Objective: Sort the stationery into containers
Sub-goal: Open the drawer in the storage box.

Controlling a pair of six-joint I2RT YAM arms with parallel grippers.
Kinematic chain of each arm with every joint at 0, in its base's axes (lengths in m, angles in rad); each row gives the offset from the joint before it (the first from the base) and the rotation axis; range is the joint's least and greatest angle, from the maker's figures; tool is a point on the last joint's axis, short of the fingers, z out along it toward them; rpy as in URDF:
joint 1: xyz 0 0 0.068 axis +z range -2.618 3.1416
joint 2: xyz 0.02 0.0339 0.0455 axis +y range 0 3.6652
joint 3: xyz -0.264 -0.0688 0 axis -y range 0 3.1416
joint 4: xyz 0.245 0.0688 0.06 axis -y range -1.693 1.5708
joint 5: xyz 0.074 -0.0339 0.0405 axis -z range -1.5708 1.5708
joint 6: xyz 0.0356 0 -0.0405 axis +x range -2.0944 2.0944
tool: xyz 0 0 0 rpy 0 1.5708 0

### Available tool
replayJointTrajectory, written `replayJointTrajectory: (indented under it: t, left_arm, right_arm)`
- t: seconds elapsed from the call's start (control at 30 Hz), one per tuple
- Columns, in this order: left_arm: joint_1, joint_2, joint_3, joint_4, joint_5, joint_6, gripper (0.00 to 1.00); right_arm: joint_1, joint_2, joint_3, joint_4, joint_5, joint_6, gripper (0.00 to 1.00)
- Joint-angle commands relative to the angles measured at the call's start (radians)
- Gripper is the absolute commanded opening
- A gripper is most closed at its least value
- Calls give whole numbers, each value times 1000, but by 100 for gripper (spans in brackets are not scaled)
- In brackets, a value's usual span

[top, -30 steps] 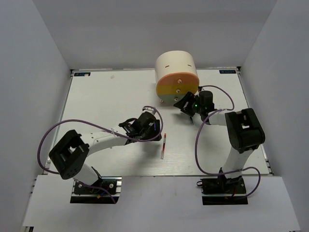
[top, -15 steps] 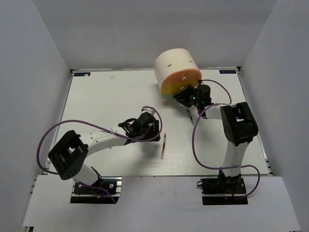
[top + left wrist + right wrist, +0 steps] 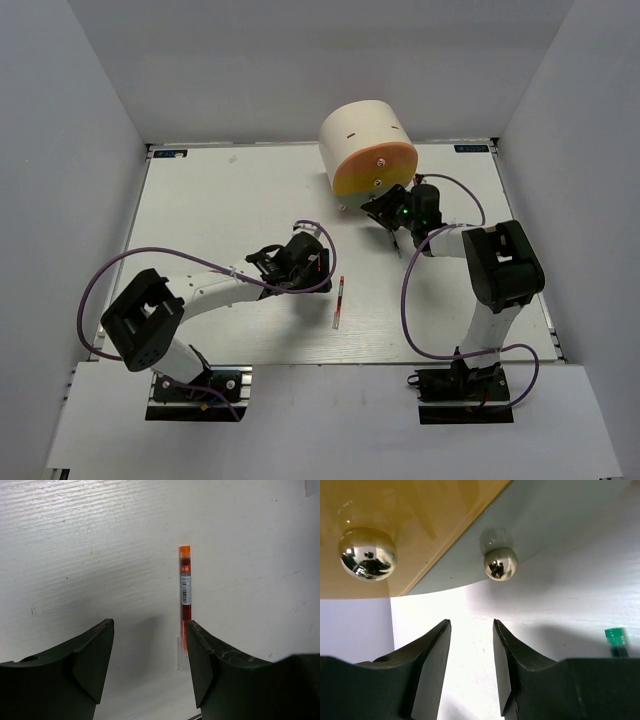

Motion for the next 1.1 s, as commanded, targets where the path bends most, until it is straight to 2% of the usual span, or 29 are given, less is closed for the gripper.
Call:
replayJointTrajectory:
  t: [0.0,0.63,1.07]
  left_arm:
    - [-6,-6,18,15,-4,3,70]
    - [-6,6,29,-4,-13,-8,70]
    - [-6,35,47,-4,-4,1,70]
  right_arm:
    - [-4,-32,-15,52,29,4,46]
    - [-42,88,110,37,112,-30,47]
    - [-50,140,162,49,89,-28,44]
